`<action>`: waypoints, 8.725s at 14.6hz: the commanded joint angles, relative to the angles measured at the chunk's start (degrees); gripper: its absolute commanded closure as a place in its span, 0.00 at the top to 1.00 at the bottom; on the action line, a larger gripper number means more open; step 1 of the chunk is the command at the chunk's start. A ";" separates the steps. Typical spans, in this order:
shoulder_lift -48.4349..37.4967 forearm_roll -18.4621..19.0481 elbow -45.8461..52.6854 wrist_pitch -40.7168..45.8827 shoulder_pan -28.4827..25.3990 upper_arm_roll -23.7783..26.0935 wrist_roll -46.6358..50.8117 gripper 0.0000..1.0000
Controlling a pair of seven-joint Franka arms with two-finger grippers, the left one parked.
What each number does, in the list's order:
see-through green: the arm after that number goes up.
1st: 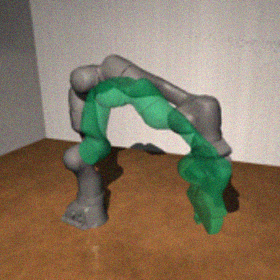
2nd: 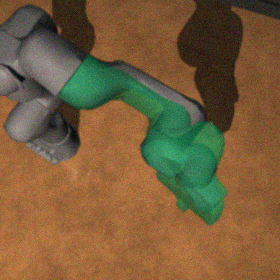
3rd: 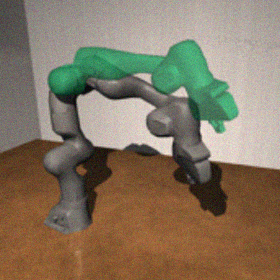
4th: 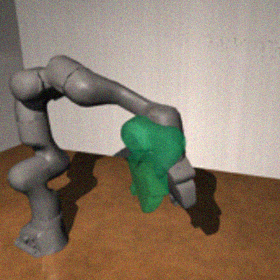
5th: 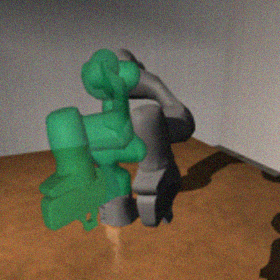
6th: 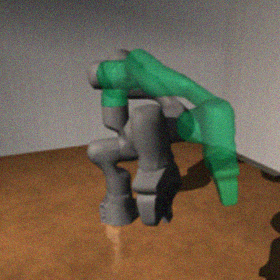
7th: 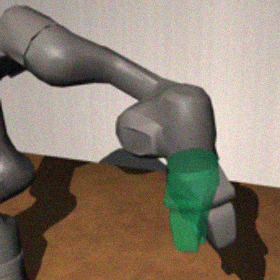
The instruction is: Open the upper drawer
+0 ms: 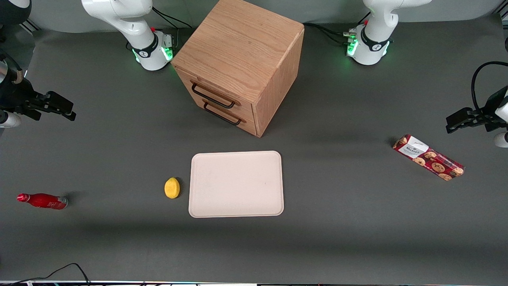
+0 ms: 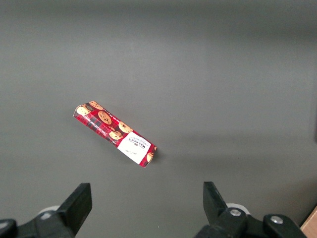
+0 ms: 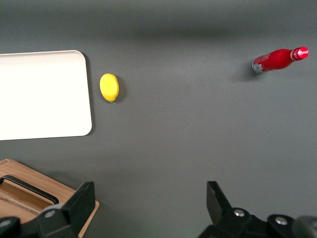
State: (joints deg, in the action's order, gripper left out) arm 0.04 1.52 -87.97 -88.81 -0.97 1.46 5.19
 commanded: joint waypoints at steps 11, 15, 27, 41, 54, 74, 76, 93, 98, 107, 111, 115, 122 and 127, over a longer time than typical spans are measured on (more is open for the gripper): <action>-0.03 -0.73 0.52 0.74 -0.61 -0.14 1.22 1.00; -0.04 -0.73 0.78 0.74 -0.61 0.03 0.35 1.00; -0.30 -0.90 0.60 4.34 -0.87 0.29 -3.35 1.00; 1.19 -10.46 0.87 6.81 -1.40 15.59 -12.44 1.00; 10.07 -18.03 1.66 8.04 -1.31 24.73 -31.12 1.00; 10.60 -15.93 -18.82 -17.35 -1.75 27.19 -31.56 1.00; 10.69 -15.93 -20.13 -19.03 -1.75 27.63 -31.56 1.00; 11.30 -16.11 -18.83 -18.16 -0.96 27.81 -31.82 1.00; 11.65 -16.02 -14.35 -15.00 -0.52 25.97 -31.47 1.00; 13.85 -16.64 -5.73 -6.30 -0.52 20.86 -31.82 1.00; 11.66 -16.11 -0.73 -0.94 -0.52 17.46 -30.94 1.00; 6.30 -15.59 -1.16 0.30 -0.61 7.26 -26.13 1.00; -3.44 -5.12 -5.44 4.26 -0.79 6.98 -4.77 1.00; -5.92 -1.79 -8.10 4.43 -0.52 3.65 -3.07 1.00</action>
State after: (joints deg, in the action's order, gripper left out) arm -4.80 -1.89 -94.73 -84.26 -1.40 7.07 2.08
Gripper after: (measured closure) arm 0.000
